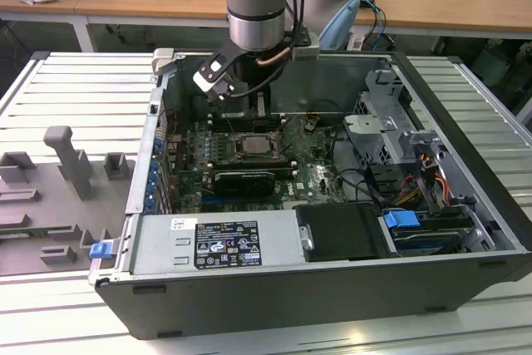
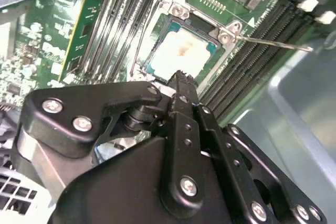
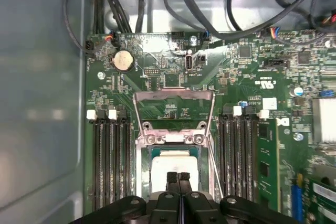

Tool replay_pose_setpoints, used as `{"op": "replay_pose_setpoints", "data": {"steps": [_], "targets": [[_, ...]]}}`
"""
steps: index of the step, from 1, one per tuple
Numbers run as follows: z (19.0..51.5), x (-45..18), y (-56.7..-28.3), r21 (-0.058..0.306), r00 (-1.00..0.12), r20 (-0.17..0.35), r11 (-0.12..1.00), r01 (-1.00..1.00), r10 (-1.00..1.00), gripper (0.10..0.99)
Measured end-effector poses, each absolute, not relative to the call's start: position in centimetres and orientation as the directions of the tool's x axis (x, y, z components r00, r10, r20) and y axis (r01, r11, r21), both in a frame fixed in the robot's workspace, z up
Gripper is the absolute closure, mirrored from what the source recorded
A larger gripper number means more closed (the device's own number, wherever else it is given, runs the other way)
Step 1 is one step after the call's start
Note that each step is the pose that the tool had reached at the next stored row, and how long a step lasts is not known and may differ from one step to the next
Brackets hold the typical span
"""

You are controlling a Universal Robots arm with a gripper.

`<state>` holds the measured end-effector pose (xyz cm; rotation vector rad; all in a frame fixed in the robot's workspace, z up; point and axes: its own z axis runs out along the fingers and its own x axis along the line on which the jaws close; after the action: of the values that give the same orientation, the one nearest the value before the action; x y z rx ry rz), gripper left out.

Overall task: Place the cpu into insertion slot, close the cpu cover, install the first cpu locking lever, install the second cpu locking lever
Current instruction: 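Close the cpu cover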

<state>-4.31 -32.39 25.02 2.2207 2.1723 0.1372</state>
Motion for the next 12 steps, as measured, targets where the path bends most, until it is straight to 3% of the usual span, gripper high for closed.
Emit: {"op": "replay_pose_setpoints", "data": {"steps": [12], "targets": [[27.4, -0.8, -32.4, 0.071, 0.021, 0.041, -0.024, 0.997, 0.999, 0.98]]}}
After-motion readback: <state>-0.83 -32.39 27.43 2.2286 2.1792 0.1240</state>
